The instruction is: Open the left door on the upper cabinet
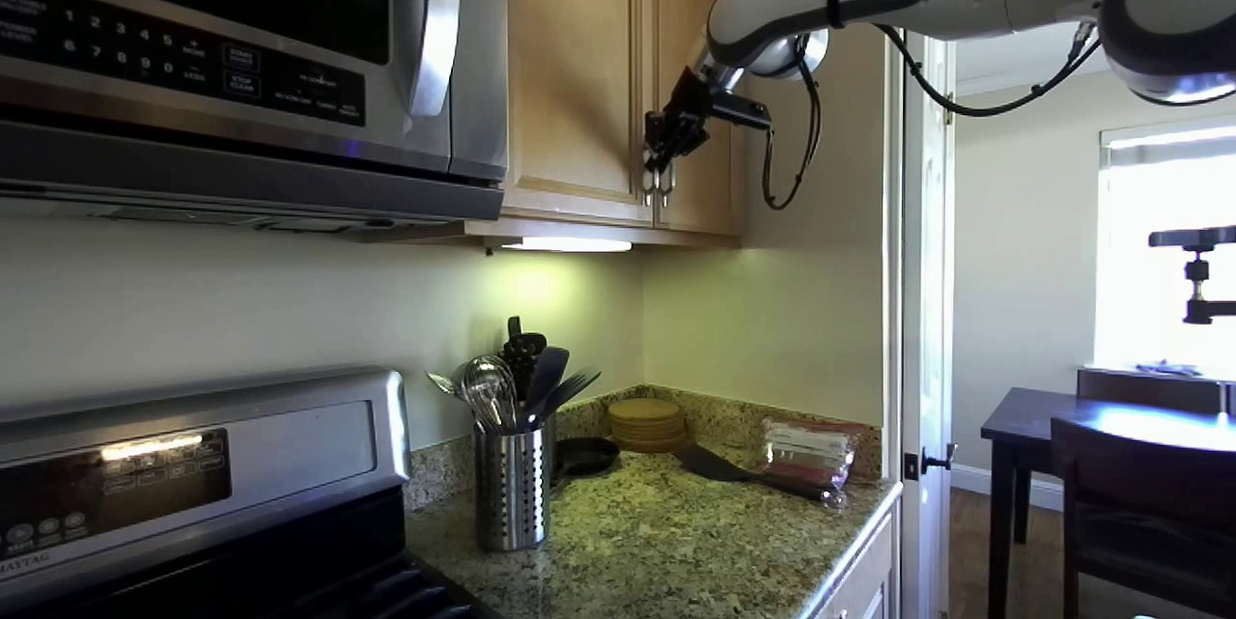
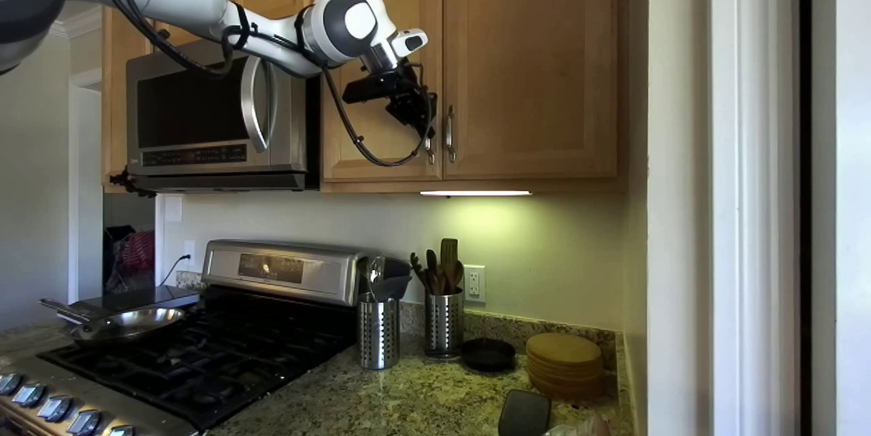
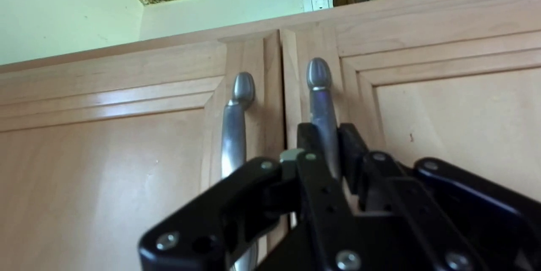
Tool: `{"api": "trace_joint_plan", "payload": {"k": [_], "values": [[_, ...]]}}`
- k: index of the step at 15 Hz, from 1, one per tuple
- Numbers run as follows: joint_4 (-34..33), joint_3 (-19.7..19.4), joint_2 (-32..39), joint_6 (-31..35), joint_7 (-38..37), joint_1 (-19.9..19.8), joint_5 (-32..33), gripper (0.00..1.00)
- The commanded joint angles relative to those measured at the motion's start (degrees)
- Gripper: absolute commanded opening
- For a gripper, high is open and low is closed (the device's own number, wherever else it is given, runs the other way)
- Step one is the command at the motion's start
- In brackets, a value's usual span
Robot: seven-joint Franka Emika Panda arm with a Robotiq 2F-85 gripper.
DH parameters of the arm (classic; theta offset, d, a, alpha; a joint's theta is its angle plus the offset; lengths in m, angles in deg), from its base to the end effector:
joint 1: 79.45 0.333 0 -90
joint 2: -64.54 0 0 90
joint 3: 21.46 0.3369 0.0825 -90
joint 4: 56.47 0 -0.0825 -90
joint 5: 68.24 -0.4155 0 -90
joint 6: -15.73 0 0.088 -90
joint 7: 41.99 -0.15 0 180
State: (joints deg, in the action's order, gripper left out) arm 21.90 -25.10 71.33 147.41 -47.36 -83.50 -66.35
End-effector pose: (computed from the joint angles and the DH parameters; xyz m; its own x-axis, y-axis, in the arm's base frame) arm 0.6920 -0.0919 0.7359 0.6697 -0.1570 0.7258 -0.1996 -0.9795 -0.0277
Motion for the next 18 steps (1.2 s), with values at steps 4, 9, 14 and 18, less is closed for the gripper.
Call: {"api": "trace_joint_plan", "payload": {"k": [4, 9, 14, 18], "values": [[3.6, 1.0, -1.7, -0.3, 1.8, 1.2, 3.0, 0.09], [9.6, 2.1, -6.4, -0.1, 2.3, 1.7, 5.5, 0.09], [17.4, 3.1, -13.6, -0.8, 1.1, 2.1, 7.2, 0.09], [22.9, 5.0, -20.3, -3.0, -0.6, 2.8, 9.8, 0.09]]}}
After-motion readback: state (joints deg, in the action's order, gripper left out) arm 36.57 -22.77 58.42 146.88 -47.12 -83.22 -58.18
